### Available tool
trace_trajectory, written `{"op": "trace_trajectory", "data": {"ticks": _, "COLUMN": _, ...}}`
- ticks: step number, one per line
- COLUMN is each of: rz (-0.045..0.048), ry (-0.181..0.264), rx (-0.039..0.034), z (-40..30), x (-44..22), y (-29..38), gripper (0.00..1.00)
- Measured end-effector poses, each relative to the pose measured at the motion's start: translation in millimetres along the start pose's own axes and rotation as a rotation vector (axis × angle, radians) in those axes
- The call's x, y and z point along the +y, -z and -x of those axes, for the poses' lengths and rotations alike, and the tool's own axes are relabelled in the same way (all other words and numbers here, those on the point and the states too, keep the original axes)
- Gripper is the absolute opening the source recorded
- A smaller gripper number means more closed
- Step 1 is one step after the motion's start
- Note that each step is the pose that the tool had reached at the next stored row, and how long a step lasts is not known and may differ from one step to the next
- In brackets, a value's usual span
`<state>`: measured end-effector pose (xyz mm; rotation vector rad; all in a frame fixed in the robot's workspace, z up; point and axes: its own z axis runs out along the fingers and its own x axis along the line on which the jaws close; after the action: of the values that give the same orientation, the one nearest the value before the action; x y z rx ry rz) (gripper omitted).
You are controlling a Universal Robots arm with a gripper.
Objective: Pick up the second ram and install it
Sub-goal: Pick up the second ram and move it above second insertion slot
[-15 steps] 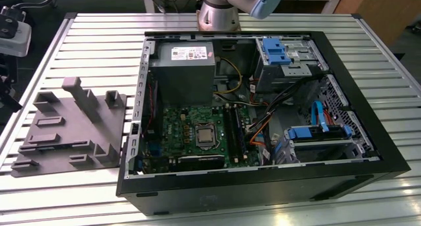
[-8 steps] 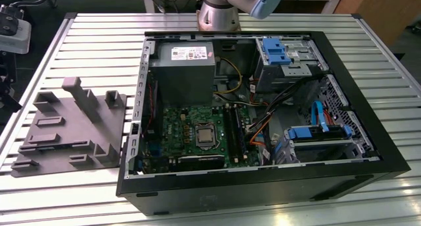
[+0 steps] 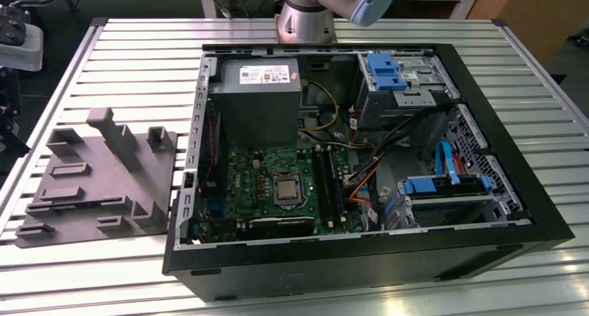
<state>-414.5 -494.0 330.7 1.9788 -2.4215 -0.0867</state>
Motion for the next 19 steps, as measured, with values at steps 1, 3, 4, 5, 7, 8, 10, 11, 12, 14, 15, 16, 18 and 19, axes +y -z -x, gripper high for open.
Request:
{"op": "trace_trajectory", "data": {"ticks": 1, "rz": 0.0002, "ry": 0.009, "rx": 0.0005, "z": 0.0, "x": 0.0, "y": 0.0, "gripper": 0.11}}
{"op": "trace_trajectory", "data": {"ticks": 3, "rz": 0.0007, "ry": 0.027, "rx": 0.0014, "z": 0.0, "x": 0.1, "y": 0.0, "gripper": 0.11}}
{"op": "trace_trajectory", "data": {"ticks": 4, "rz": 0.0009, "ry": 0.037, "rx": 0.0019, "z": 0.0, "x": 0.0, "y": 0.0, "gripper": 0.11}}
{"op": "trace_trajectory", "data": {"ticks": 5, "rz": 0.0012, "ry": 0.047, "rx": 0.0024, "z": 0.0, "x": 0.0, "y": 0.0, "gripper": 0.11}}
{"op": "trace_trajectory", "data": {"ticks": 7, "rz": 0.0016, "ry": 0.065, "rx": 0.0033, "z": 0.0, "x": 0.0, "y": 0.0, "gripper": 0.11}}
{"op": "trace_trajectory", "data": {"ticks": 8, "rz": 0.0018, "ry": 0.074, "rx": 0.0038, "z": 0.0, "x": 0.0, "y": 0.0, "gripper": 0.11}}
{"op": "trace_trajectory", "data": {"ticks": 10, "rz": 0.0023, "ry": 0.092, "rx": 0.0047, "z": 0.0, "x": 0.0, "y": 0.0, "gripper": 0.11}}
{"op": "trace_trajectory", "data": {"ticks": 11, "rz": 0.0026, "ry": 0.1, "rx": 0.0052, "z": 0.0, "x": 0.1, "y": 0.0, "gripper": 0.11}}
{"op": "trace_trajectory", "data": {"ticks": 12, "rz": 0.0027, "ry": 0.104, "rx": 0.0054, "z": 0.0, "x": 0.1, "y": 0.0, "gripper": 0.11}}
{"op": "trace_trajectory", "data": {"ticks": 14, "rz": 0.0027, "ry": 0.105, "rx": 0.0054, "z": 0.0, "x": 0.1, "y": 0.0, "gripper": 0.11}}
{"op": "trace_trajectory", "data": {"ticks": 15, "rz": 0.0026, "ry": 0.105, "rx": 0.0054, "z": 0.0, "x": 0.0, "y": 0.0, "gripper": 0.11}}
{"op": "trace_trajectory", "data": {"ticks": 16, "rz": 0.0027, "ry": 0.105, "rx": 0.0055, "z": 0.0, "x": 0.0, "y": 0.0, "gripper": 0.11}}
{"op": "trace_trajectory", "data": {"ticks": 18, "rz": 0.0027, "ry": 0.105, "rx": 0.0055, "z": 0.0, "x": 0.0, "y": -0.3, "gripper": 0.11}}
{"op": "trace_trajectory", "data": {"ticks": 19, "rz": 0.0027, "ry": 0.105, "rx": 0.0054, "z": 0.0, "x": 0.0, "y": -0.6, "gripper": 0.11}}
